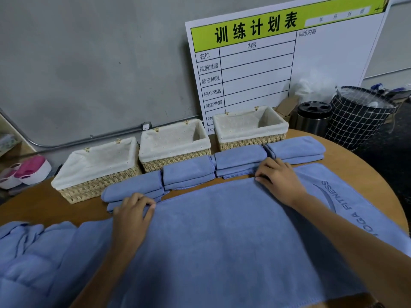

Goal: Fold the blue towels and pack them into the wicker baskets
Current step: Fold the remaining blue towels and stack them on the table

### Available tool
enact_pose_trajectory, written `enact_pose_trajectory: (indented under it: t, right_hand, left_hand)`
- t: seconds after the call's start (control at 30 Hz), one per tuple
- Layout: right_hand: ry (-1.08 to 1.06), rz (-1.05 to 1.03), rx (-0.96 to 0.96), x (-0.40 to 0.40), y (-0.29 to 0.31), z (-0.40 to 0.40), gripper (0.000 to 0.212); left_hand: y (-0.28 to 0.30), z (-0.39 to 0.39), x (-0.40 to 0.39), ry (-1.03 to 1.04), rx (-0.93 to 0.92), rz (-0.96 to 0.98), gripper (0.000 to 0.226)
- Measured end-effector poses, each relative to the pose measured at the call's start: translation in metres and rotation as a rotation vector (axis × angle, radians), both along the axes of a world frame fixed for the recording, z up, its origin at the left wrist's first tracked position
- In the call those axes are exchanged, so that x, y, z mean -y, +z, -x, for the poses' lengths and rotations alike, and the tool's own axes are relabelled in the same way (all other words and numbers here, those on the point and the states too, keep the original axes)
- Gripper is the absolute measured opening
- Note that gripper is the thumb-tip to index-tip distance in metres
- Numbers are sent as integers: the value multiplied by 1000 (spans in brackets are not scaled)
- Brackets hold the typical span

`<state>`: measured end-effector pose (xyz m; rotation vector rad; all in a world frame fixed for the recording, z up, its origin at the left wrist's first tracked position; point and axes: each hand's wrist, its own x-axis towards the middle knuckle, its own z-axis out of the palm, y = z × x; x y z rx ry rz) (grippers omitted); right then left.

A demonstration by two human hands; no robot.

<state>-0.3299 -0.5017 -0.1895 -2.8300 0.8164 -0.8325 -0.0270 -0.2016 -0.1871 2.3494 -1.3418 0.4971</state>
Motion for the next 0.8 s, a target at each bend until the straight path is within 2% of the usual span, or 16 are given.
enact_pose_trajectory:
  t: [0.1, 0.17, 0.23, 0.4, 0.67, 0.8]
  right_hand:
    - [18, -70, -17, 0, 2, -2, 8]
    - [7, -98, -20, 0, 4, -3, 8]
    - [15, -118, -20, 0, 5, -3, 13]
    - [51, -48, -9, 8, 1, -8, 48]
    - [63, 62, 128, 8, 20, -9, 38]
    - [161, 164, 143, -12, 35, 13, 36]
  left_hand:
    - [4, 6, -1, -24, -68, 66, 10]
    - [3, 5, -1, -52, -107, 116, 2]
    - [-1, -3, 0, -82, -139, 112, 11]
    - [-3, -16, 4, -164, -116, 109, 35]
    - [31, -3, -3, -92, -44, 180, 35]
    - [47, 30, -34, -145, 23, 171, 32]
